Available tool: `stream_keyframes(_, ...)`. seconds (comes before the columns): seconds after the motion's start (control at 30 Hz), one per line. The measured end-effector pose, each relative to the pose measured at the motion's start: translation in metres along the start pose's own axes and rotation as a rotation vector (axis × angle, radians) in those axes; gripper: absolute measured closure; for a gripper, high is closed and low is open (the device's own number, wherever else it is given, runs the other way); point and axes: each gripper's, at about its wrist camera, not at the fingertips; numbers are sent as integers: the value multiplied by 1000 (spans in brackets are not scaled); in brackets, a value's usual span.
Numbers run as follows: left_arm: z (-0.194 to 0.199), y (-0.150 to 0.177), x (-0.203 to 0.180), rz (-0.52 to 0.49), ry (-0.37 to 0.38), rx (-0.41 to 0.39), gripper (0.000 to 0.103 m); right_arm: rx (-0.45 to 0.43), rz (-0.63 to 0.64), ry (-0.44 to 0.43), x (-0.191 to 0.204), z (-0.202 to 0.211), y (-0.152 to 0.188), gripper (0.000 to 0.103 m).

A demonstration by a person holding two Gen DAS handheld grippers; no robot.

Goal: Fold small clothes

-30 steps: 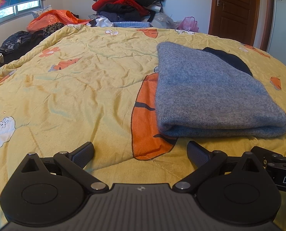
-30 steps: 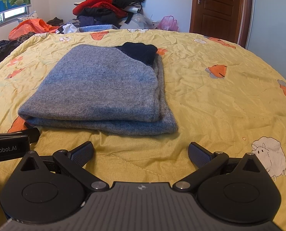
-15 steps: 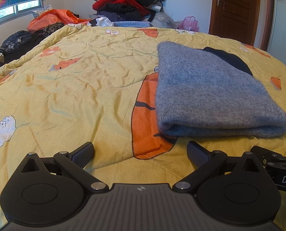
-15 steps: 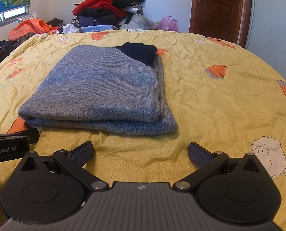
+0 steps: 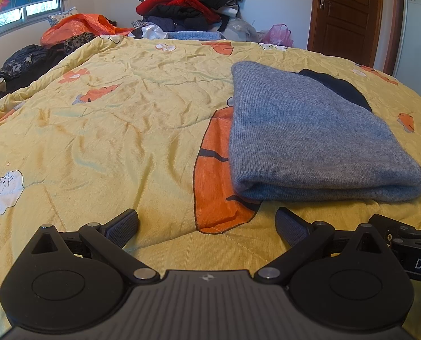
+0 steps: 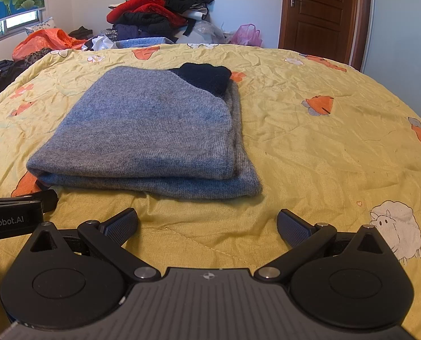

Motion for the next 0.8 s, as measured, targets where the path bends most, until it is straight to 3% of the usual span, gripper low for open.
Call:
stream_keyframes(0.6,8,4,6,33,-5,-1,0,-1,0,0,0,0,0,0)
stream_keyframes(0.73,32,2,14,30,-6,-86,0,0,0,-1,0,0,1,0)
stream_keyframes(0.8,37,-8,23,25,1,-86,0,4,-4,-13,-3,2,-1,0)
Point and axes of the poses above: each gripper's, at about its wrist camera, not at the fingertips, and z roughly against the way its jaws point, x to its left, y to its underside, and after that the axes turned 11 degrees about -y, right-handed
